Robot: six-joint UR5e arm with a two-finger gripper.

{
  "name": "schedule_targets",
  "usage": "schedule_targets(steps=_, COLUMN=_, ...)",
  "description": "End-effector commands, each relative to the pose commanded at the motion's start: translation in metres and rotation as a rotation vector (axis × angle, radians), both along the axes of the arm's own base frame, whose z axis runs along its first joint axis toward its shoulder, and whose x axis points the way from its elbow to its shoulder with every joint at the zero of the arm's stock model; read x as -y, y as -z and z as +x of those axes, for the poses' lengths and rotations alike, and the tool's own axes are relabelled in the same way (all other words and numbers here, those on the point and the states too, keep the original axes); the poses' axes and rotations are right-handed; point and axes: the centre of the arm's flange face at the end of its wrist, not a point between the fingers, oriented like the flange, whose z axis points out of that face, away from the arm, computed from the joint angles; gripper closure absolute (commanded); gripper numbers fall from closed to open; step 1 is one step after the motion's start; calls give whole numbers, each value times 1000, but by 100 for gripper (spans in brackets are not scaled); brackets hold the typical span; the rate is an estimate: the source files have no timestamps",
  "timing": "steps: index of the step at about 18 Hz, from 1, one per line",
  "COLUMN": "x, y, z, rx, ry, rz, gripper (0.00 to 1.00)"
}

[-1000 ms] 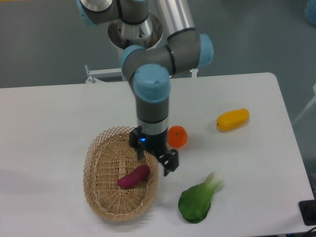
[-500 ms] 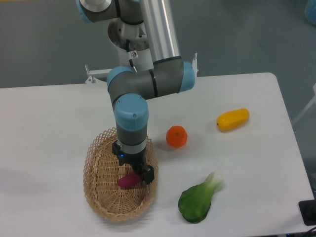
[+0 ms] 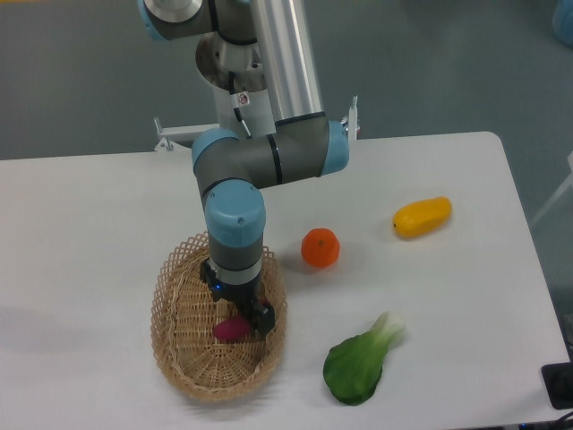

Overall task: Pick up the sweet potato from the basket
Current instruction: 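Lower the gripper onto the sweet potato and close the fingers on it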

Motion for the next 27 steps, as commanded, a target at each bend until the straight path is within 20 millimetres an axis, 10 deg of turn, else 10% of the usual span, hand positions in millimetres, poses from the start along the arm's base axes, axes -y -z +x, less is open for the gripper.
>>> schedule_targets(steps=10, x=-1, y=10, z=-1, rx=9, ry=-5, rz=-13, gripper=0)
schedule_targets(steps=17, x=-2, y=8, z=-2, rx=5, ry=-6, rz=-10, gripper=44)
schedule_targets(steps=27, x=-3, y=-3, z=-7, rx=-7, ry=-13, rz=5, gripper=67)
